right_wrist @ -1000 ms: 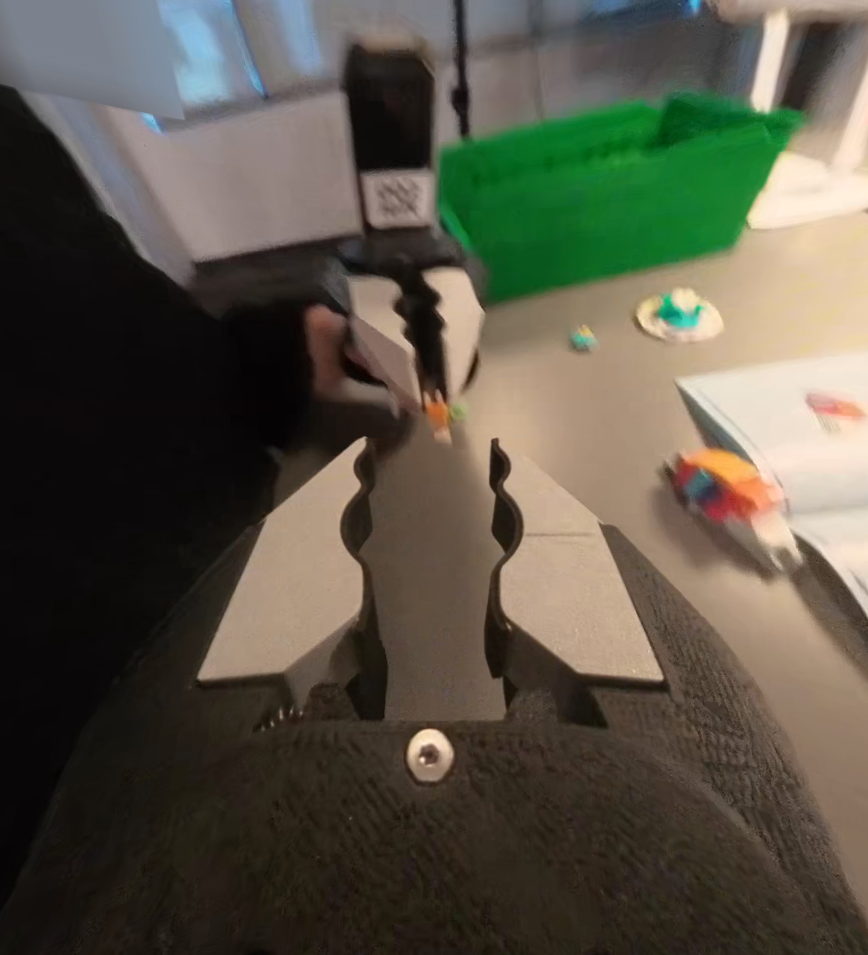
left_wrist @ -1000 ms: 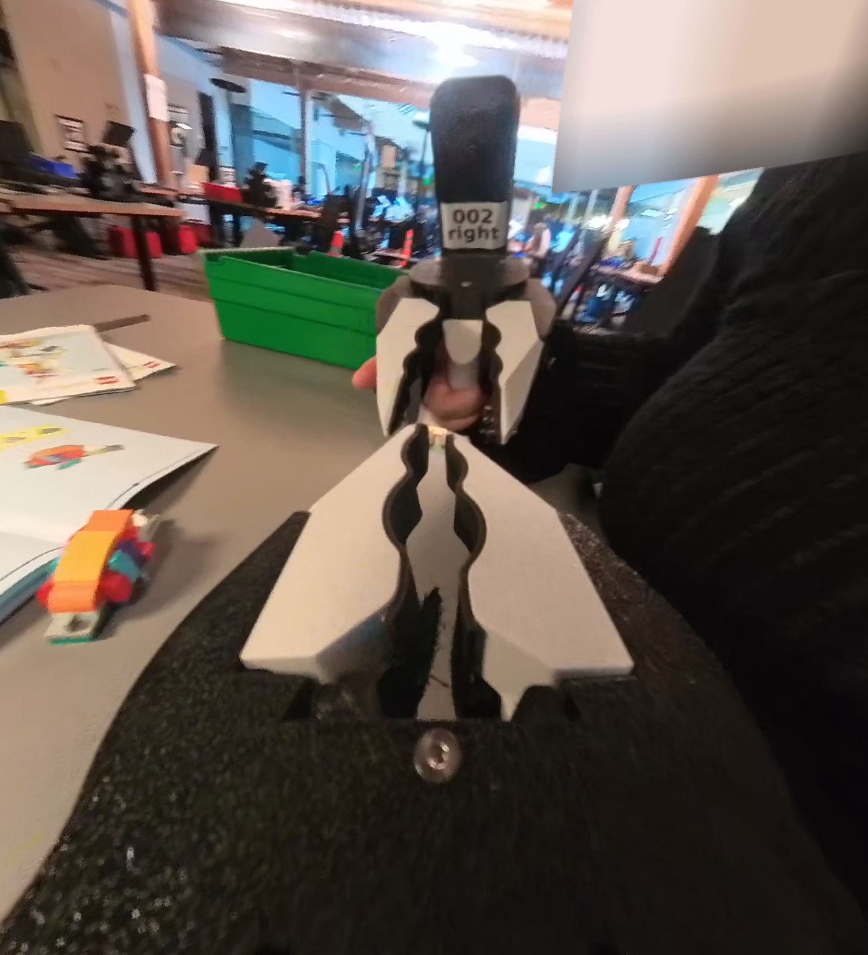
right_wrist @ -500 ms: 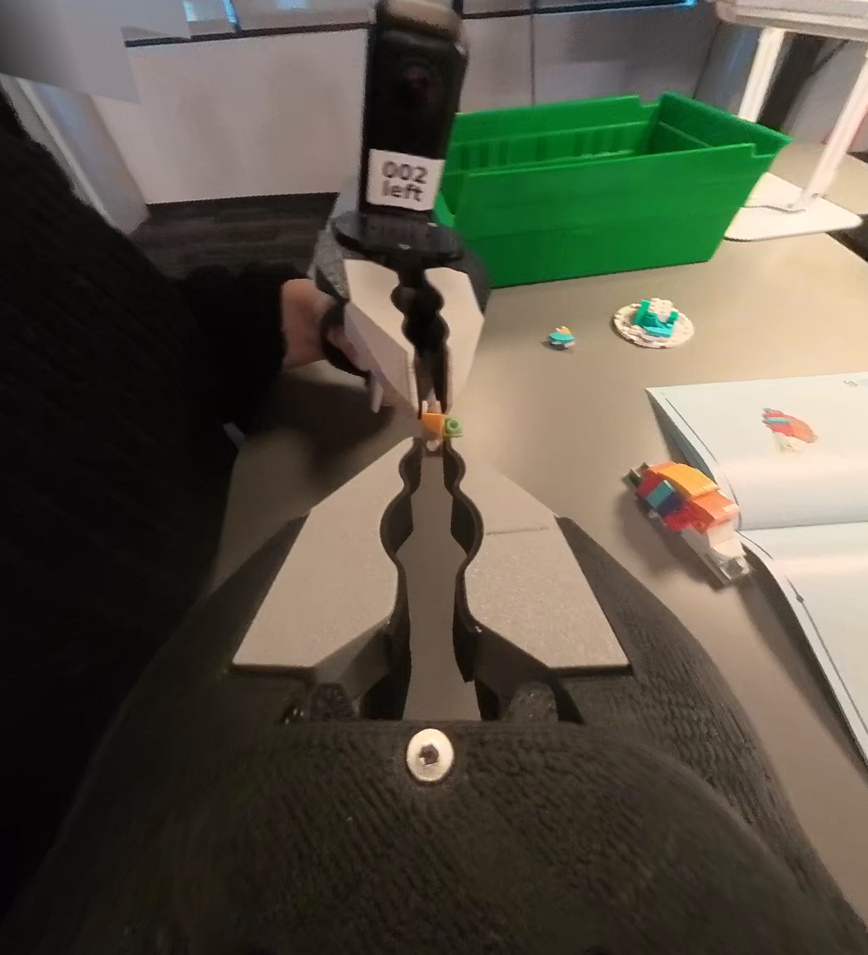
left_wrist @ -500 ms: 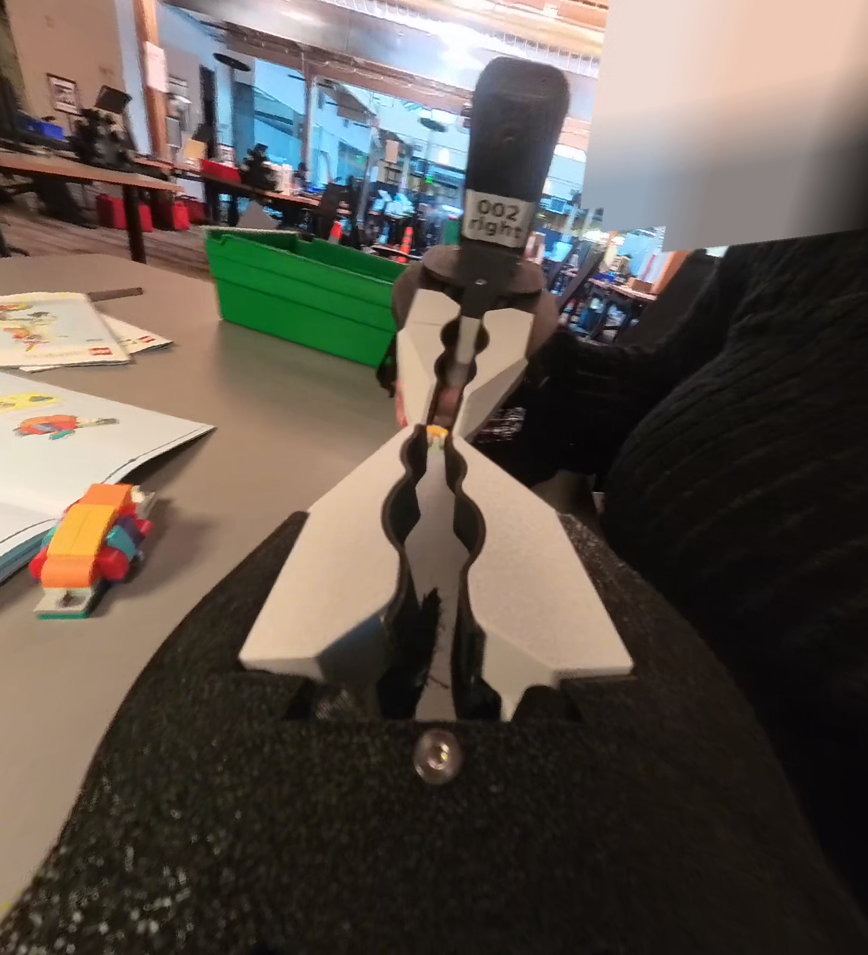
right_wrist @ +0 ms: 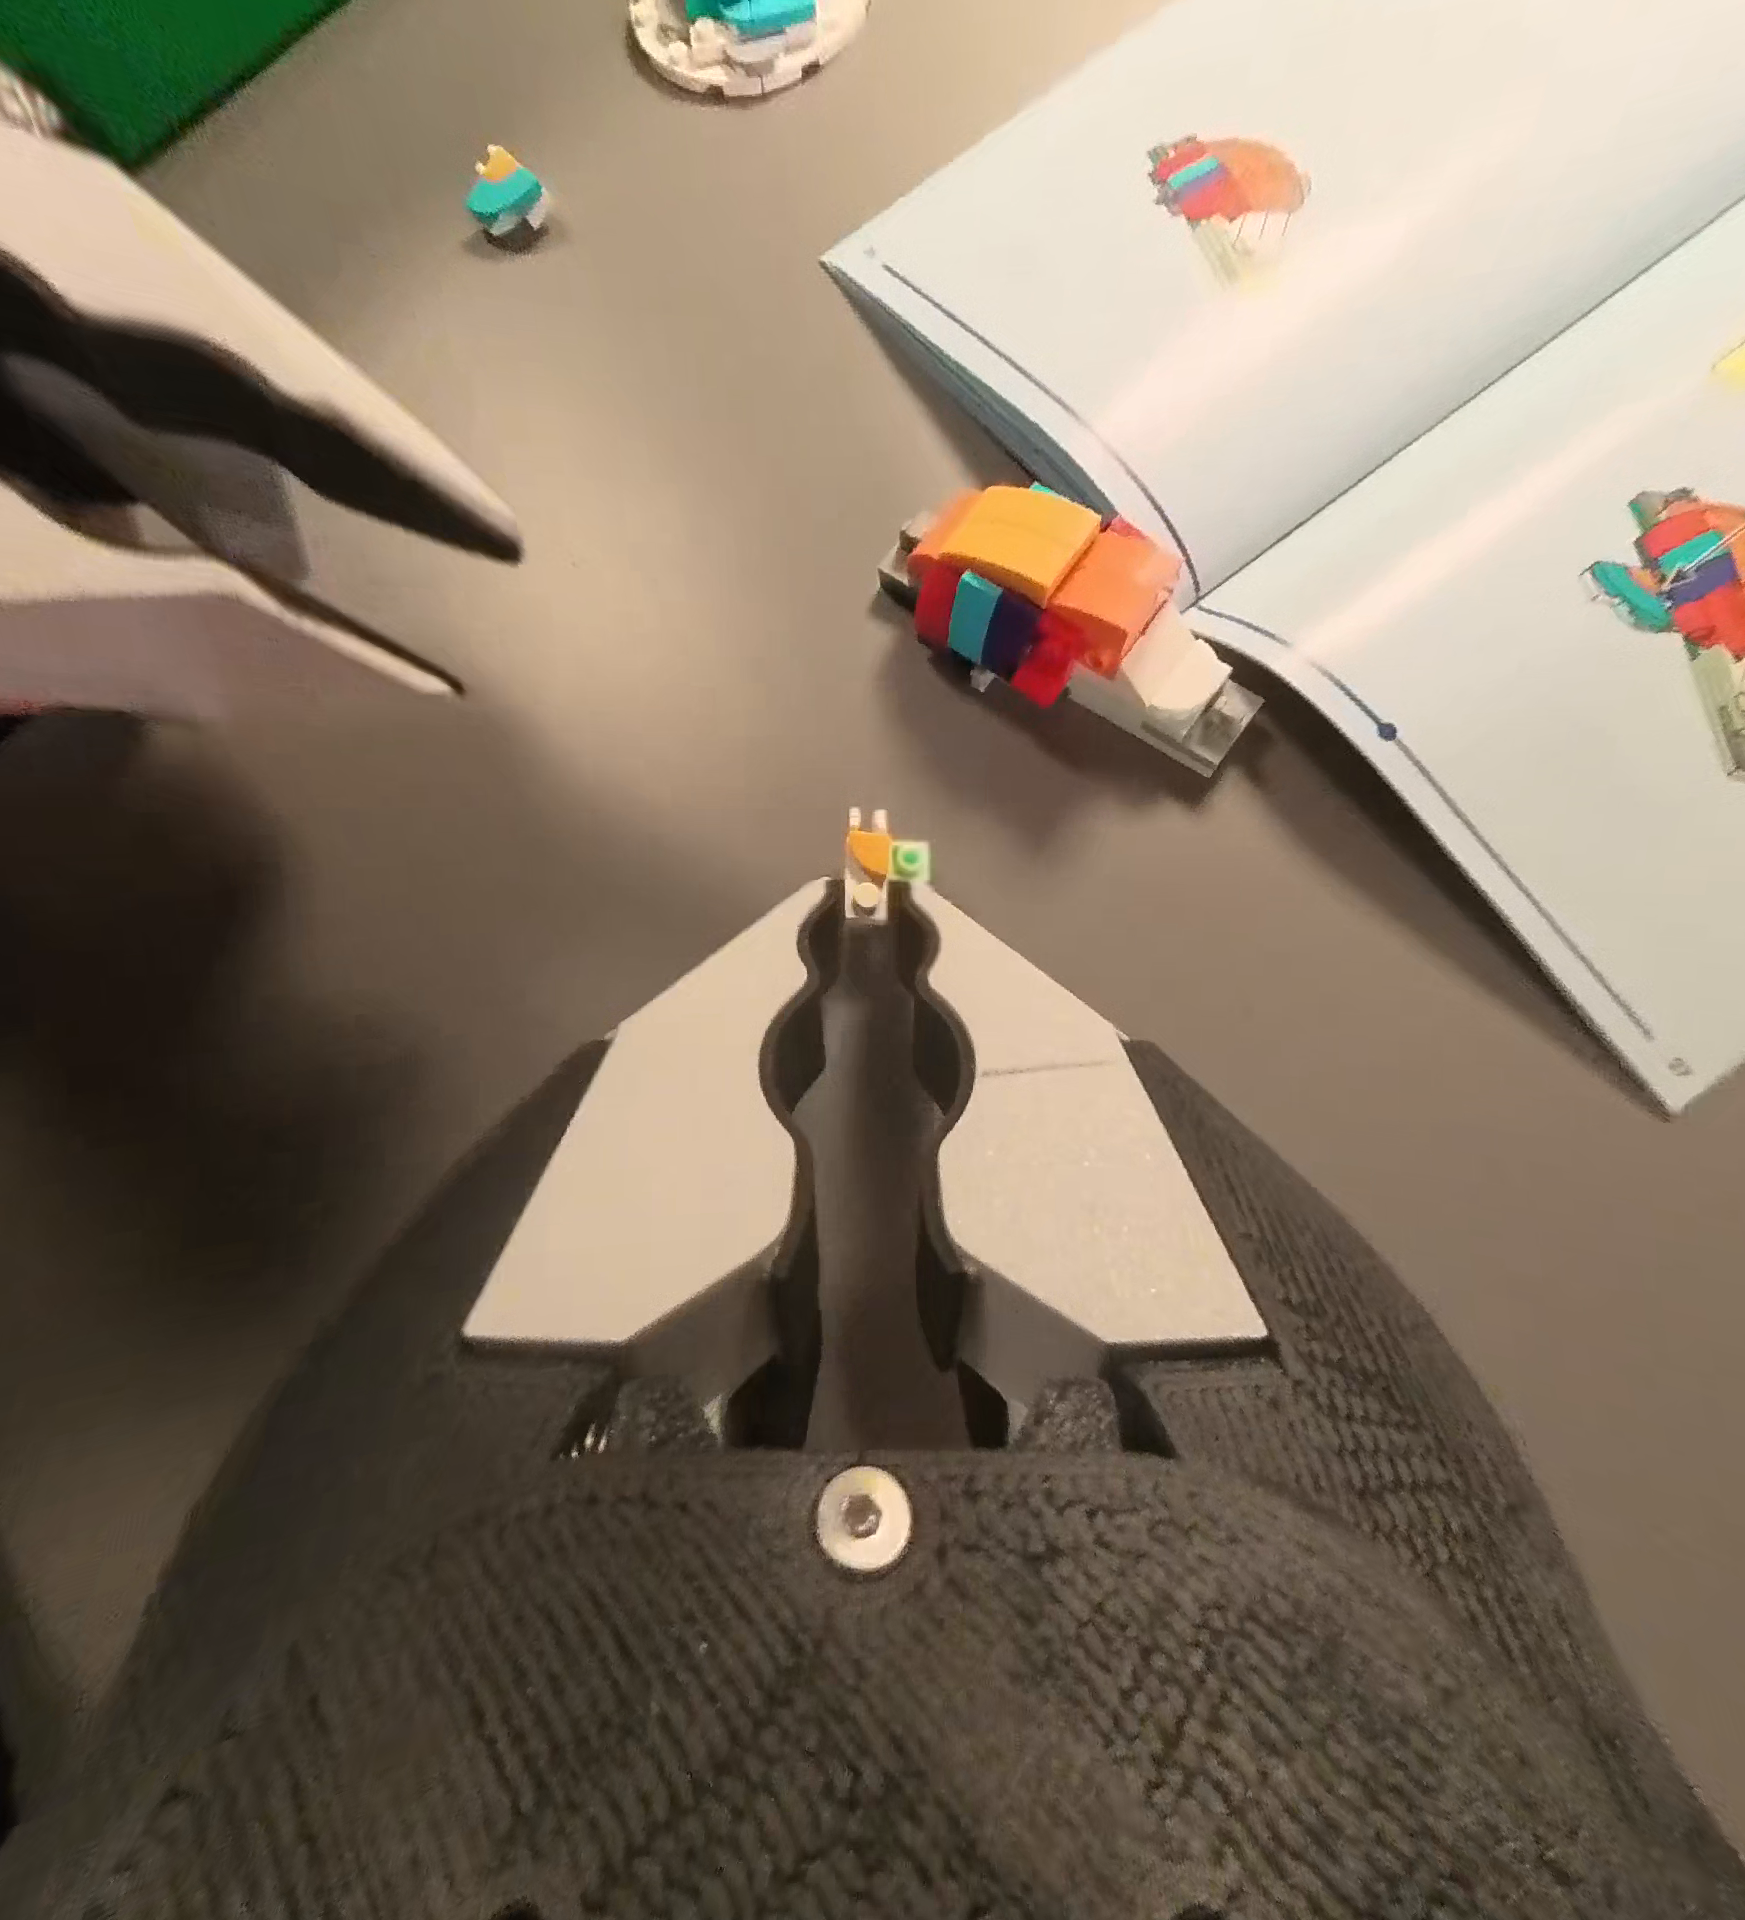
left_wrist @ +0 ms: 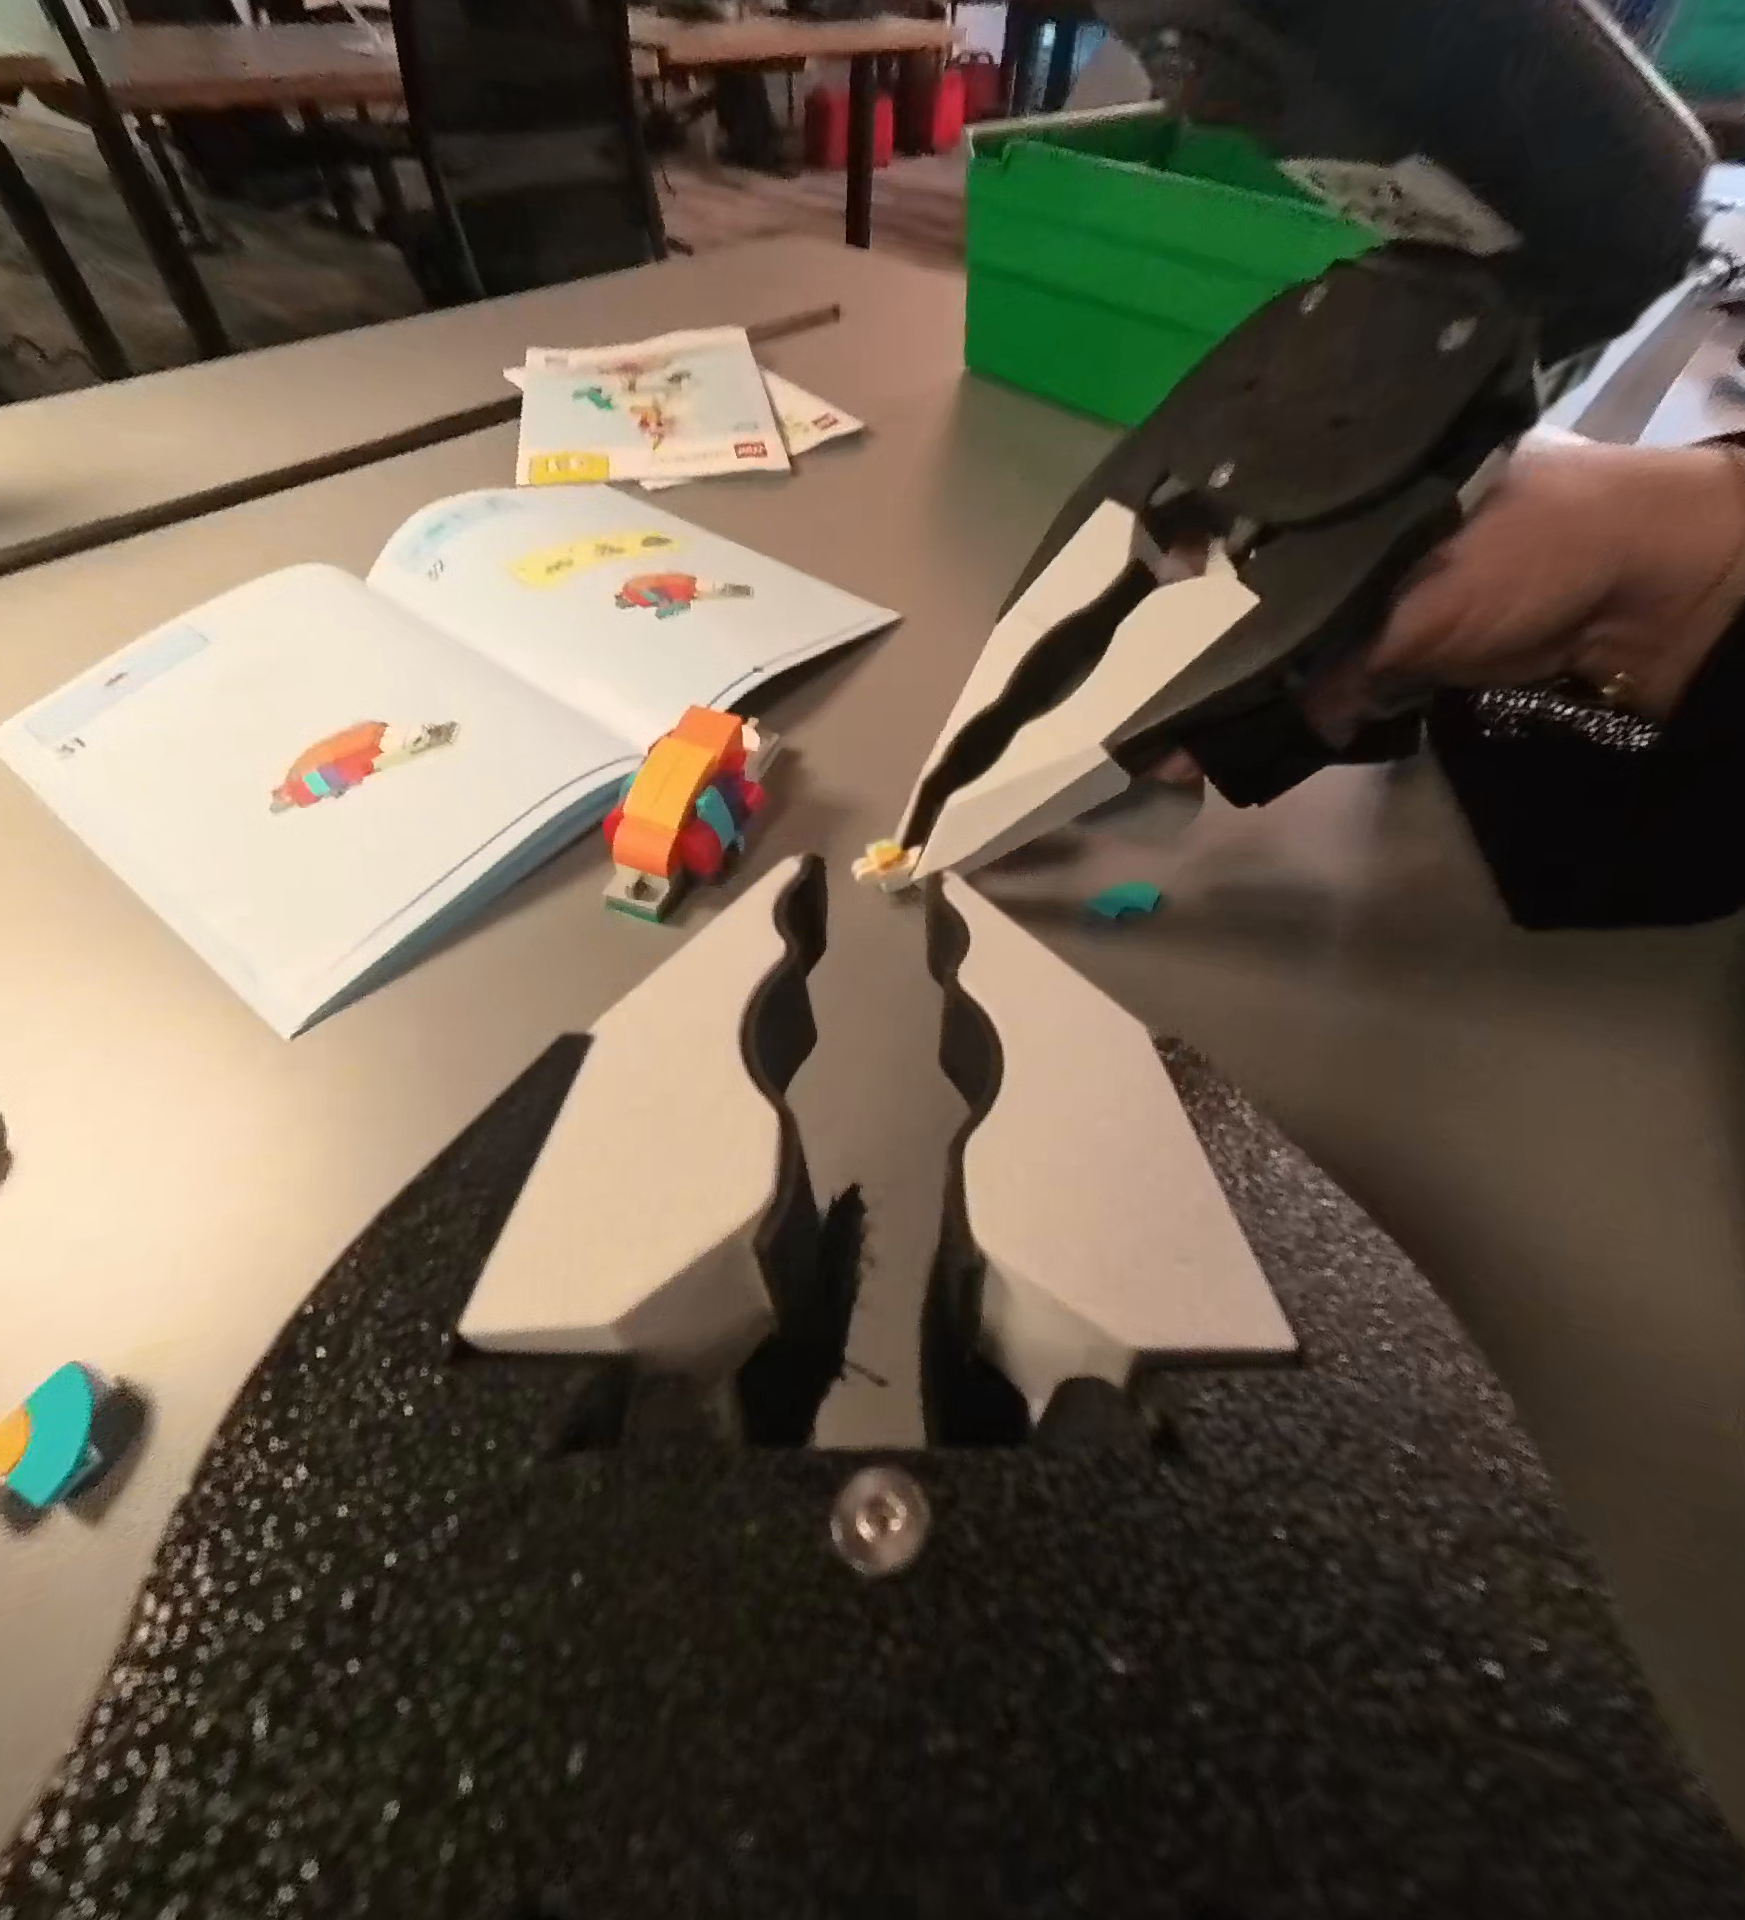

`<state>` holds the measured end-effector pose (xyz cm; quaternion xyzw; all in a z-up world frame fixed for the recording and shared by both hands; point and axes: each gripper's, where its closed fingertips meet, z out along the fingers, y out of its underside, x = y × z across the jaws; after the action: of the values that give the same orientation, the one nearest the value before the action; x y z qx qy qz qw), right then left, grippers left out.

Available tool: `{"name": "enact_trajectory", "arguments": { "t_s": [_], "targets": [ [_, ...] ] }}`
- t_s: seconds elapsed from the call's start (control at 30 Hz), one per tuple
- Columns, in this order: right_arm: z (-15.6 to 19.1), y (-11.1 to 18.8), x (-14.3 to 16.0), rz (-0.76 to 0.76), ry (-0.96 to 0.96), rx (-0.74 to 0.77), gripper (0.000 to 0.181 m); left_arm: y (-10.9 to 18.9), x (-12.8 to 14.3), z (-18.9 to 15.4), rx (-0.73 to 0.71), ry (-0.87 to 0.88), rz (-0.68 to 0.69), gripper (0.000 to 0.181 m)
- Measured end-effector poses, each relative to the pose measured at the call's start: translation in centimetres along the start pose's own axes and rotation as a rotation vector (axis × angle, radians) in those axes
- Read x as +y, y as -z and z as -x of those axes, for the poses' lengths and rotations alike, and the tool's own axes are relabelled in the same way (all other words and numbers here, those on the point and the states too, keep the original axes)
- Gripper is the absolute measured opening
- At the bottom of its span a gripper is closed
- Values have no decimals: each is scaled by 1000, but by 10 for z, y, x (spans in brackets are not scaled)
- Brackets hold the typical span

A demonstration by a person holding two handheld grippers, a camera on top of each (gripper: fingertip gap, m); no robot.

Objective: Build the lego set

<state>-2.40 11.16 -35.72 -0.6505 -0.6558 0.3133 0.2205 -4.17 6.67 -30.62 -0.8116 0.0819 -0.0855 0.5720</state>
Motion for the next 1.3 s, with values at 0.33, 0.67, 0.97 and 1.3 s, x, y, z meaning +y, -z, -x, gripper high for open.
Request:
{"name": "enact_trajectory", "arguments": {
  "t_s": [0.33,0.67,0.97,1.3],
  "targets": [
    [9,9,6,-29,-38,-74,22,-6,5,-3,5,43,2,16],
    [10,17,-8,-112,79,-140,24,3,4,-5,0,40,10,16],
    [4,0,7,-24,211,-55,15,7,4,-3,-10,52,-1,15],
    [20,4,-7,-86,257,-116,6,-4,7,-14,35,-125,6,37]
  ]
}}
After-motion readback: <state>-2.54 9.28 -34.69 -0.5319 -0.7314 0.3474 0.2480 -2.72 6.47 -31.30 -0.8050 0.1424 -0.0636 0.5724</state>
